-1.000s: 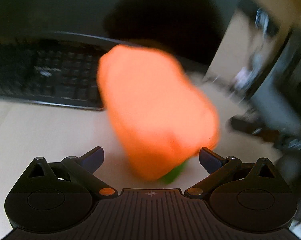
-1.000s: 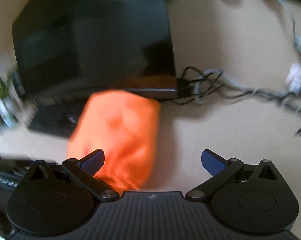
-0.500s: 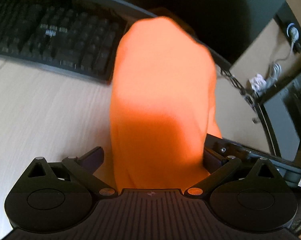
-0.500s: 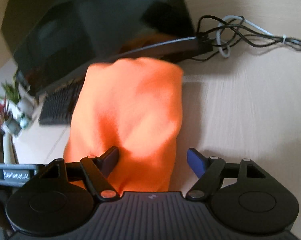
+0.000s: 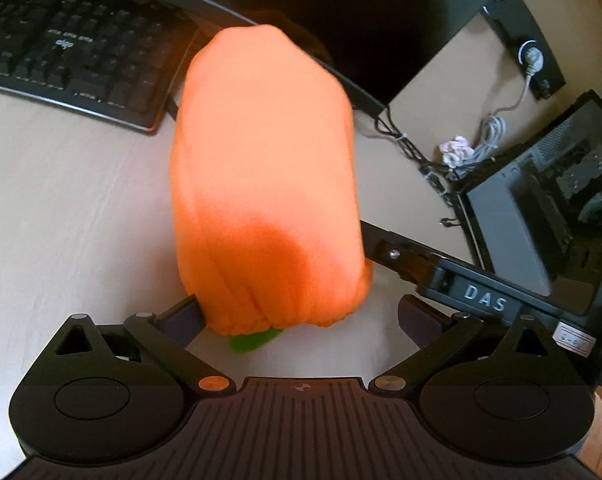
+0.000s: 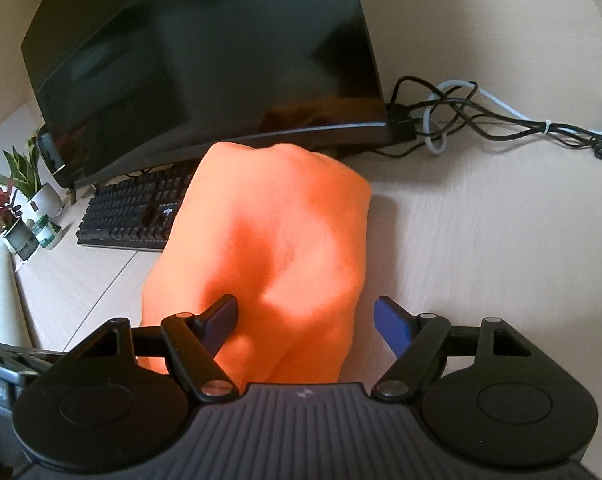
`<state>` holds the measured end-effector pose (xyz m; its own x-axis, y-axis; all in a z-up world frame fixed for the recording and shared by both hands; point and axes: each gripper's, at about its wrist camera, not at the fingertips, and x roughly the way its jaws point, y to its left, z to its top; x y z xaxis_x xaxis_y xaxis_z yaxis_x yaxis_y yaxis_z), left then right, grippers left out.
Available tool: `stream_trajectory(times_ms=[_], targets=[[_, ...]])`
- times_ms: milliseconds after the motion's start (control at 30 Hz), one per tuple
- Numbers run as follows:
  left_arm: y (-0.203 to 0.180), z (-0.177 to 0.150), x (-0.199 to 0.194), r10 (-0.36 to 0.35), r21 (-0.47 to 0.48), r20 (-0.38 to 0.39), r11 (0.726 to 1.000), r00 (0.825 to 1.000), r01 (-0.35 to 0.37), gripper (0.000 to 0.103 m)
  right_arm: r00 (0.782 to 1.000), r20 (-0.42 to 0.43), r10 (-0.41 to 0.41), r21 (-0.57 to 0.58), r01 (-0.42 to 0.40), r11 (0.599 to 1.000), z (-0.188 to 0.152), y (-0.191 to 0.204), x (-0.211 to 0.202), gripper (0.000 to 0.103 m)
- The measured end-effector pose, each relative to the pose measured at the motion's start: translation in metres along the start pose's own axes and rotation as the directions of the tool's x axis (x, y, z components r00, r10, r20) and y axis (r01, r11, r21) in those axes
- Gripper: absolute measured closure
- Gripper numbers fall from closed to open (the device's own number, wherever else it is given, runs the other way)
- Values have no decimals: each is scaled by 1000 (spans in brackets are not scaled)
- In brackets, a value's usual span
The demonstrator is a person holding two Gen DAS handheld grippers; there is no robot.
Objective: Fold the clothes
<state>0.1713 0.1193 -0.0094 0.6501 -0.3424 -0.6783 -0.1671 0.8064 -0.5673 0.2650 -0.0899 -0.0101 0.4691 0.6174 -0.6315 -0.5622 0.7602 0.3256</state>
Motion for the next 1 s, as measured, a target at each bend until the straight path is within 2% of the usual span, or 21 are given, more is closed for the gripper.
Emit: stream_trajectory(times_ms=[133,200,233,300,333,433,533,633,833,900,933,967,1000], targets=[[-1,5,-6,0,18,9,1000,1000,0,0,1000,6,-26,3,26,1000,1,-3,-1,27],[0,10,-17,72,46,63,996,995,-75,0,999,11,-43,8,43,999,2,-5,-1,27],[1,15,-23,135,61,112,988,985,-142,0,999,10,-52,12,52,999,2,-7,-1,26],[5,25,-28,251,82,194,959,948,-271,0,998,11,-63,13,63,998,3,-8,0,26],[8,30,-26,292,91,206,945,934,-316,0,998,12,-66,10,66,998,3,-8,1,26],[21,37,-10,383,122,179,905,906,-407,0,998,38,-50,10,49,999,4,-5,1,24],[32,32,2,445,127,144,878,884,-462,0,996,78,-32,12,31,999,10,-3,1,19],[39,26,2,451,110,133,878,883,-465,0,997,82,-17,6,16,1000,23,0,11,19],[44,24,4,457,100,122,878,881,-469,0,993,121,15,-83,-5,997,55,26,49,16],[44,25,7,460,106,113,876,881,-471,0,992,103,-79,-96,89,991,63,35,71,5],[45,25,10,459,109,105,876,882,-469,0,980,90,-175,-111,184,977,64,39,84,3],[46,24,14,458,109,98,878,884,-467,0,969,82,-232,-125,241,962,63,40,93,0],[47,23,15,456,106,95,879,885,-464,0,966,76,-248,-136,257,957,63,40,98,0]])
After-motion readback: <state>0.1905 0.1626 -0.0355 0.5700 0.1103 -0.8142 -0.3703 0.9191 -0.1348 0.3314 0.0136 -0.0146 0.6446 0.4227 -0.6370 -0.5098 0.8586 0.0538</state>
